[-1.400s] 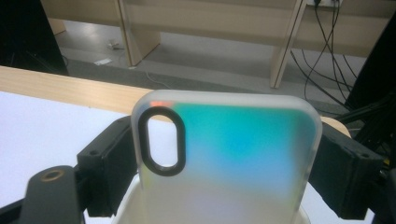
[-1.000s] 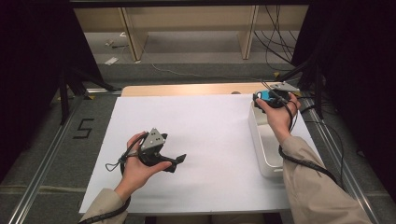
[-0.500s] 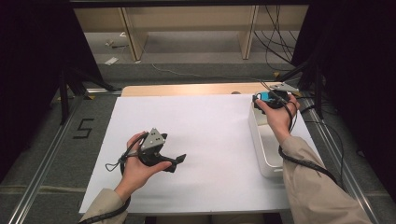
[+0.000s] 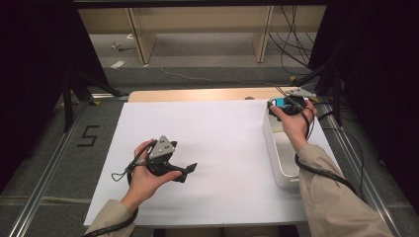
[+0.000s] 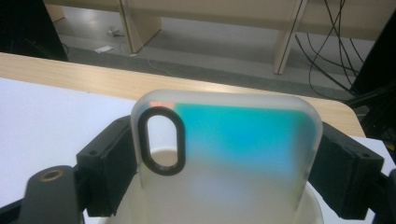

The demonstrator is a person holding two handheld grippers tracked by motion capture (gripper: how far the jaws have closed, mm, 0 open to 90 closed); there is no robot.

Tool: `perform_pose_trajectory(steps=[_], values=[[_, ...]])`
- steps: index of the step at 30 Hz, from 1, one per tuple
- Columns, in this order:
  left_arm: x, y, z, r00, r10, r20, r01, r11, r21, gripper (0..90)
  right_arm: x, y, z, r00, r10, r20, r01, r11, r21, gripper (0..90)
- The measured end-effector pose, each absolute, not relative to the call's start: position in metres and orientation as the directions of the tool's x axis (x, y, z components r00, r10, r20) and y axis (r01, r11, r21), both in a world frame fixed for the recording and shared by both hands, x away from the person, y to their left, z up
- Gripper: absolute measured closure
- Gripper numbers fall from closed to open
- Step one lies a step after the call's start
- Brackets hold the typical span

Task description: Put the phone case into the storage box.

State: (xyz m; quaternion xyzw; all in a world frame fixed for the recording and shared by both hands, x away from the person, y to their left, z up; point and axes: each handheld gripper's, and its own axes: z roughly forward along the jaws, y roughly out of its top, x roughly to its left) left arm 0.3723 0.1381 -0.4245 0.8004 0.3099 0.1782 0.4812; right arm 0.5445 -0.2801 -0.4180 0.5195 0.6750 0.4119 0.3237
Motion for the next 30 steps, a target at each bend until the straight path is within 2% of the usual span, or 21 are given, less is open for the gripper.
perform_pose_trajectory(steps=[11,22,30], values=[[0.3724,0.138,-0.4245,0.745,0.667,-0.014,0.325,-0.344,0.881,0.0,0.5452,-0.2803,-0.4187,-0.25,0.968,-0.008,0.434,0.119,0.893,17.0],[0.3724,0.138,-0.4244,0.745,0.667,-0.015,0.325,-0.343,0.881,0.0,0.5465,-0.2808,-0.4193,-0.246,0.969,-0.003,0.424,0.11,0.899,7.6],[0.3726,0.1381,-0.4244,0.745,0.667,-0.015,0.325,-0.343,0.881,0.0,0.5455,-0.284,-0.4135,-0.234,0.972,-0.001,0.391,0.095,0.916,5.5]])
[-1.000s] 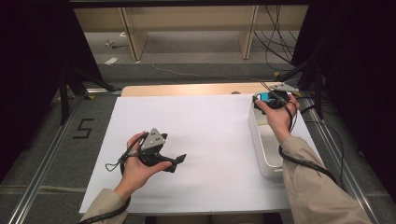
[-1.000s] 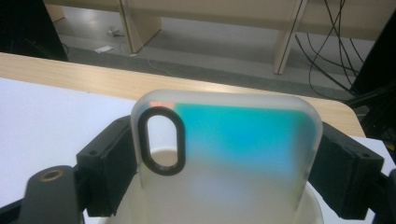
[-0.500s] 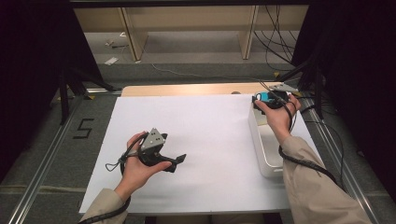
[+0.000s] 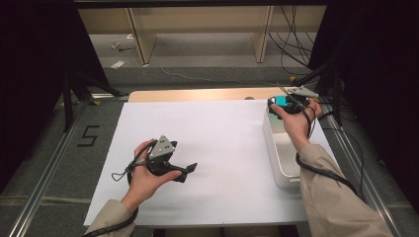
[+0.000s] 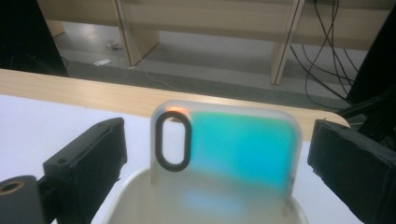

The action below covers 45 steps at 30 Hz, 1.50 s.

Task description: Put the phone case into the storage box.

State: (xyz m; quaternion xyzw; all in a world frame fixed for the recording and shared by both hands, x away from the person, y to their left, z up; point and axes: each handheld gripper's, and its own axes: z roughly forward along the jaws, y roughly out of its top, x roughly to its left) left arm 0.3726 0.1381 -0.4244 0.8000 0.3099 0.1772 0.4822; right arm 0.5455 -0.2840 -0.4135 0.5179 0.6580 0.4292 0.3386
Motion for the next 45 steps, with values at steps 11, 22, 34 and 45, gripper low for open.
perform_pose_trajectory(steps=[11,22,34,45], values=[[0.372,0.138,-0.424,0.745,0.667,-0.016,0.324,-0.341,0.882,0.0,0.543,-0.288,-0.403,-0.227,0.974,0.013,0.353,0.07,0.933,5.5],[0.372,0.14,-0.423,0.739,0.673,-0.02,0.327,-0.333,0.884,0.0,0.526,-0.287,-0.39,-0.251,0.968,0.003,0.327,0.082,0.942,6.5],[0.371,0.145,-0.424,0.731,0.682,-0.025,0.335,-0.326,0.884,0.0,0.497,-0.286,-0.38,-0.324,0.946,-0.008,0.315,0.115,0.942,9.0],[0.37,0.145,-0.424,0.731,0.682,-0.024,0.335,-0.327,0.883,0.0,0.474,-0.285,-0.381,-0.402,0.915,-0.007,0.318,0.148,0.936,12.8]])
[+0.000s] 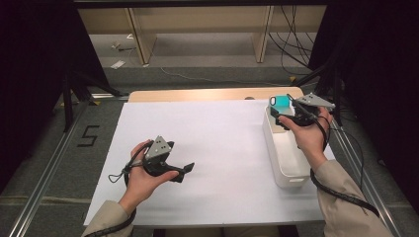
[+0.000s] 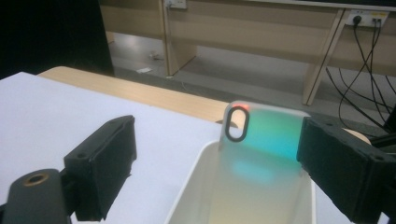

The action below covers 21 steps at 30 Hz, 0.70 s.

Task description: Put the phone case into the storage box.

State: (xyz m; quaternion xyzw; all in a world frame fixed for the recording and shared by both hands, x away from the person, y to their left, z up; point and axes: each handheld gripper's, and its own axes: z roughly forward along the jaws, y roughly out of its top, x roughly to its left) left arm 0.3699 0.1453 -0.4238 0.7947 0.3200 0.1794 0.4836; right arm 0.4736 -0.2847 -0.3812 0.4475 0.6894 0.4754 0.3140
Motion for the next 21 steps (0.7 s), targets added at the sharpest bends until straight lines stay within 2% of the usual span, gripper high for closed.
perform_pose_trajectory(steps=[21], values=[[0.369,0.144,-0.424,0.732,0.681,-0.023,0.335,-0.33,0.883,0.0,0.448,-0.284,-0.382,-0.497,0.867,-0.01,0.307,0.186,0.933,13.0]])
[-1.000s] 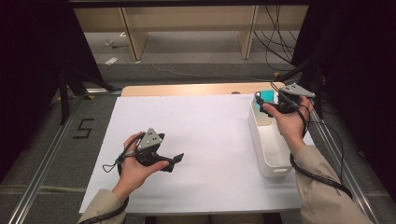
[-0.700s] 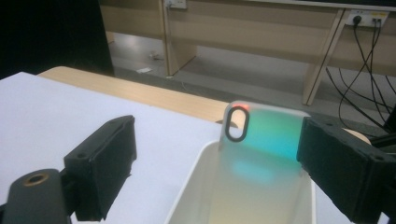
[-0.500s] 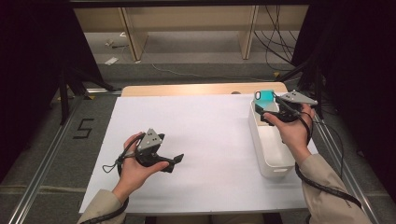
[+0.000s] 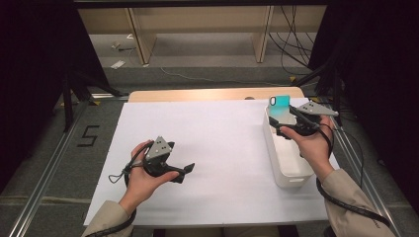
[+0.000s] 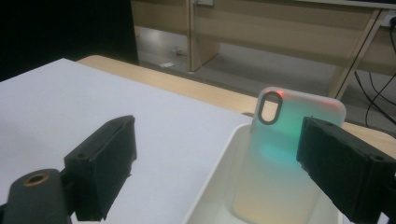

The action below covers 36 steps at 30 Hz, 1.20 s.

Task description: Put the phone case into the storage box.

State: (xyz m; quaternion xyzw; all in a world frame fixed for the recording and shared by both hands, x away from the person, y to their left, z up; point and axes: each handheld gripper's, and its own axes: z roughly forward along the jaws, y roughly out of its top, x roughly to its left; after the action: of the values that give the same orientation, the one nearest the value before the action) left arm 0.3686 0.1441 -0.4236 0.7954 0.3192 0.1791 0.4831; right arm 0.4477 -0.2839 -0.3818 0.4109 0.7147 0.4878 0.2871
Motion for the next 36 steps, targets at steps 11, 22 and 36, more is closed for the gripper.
perform_pose_trajectory(steps=[11,22,36], values=[[0.369,0.144,-0.423,0.732,0.681,-0.025,0.334,-0.328,0.884,0.0,0.434,-0.284,-0.384,-0.546,0.838,-0.015,0.302,0.214,0.929,14.7],[0.369,0.145,-0.423,0.731,0.681,-0.028,0.336,-0.324,0.884,0.0,0.422,-0.287,-0.385,-0.572,0.82,-0.017,0.293,0.224,0.93,15.0],[0.368,0.146,-0.423,0.731,0.682,-0.027,0.335,-0.325,0.884,0.0,0.409,-0.288,-0.39,-0.597,0.802,-0.006,0.296,0.227,0.928,15.3]])
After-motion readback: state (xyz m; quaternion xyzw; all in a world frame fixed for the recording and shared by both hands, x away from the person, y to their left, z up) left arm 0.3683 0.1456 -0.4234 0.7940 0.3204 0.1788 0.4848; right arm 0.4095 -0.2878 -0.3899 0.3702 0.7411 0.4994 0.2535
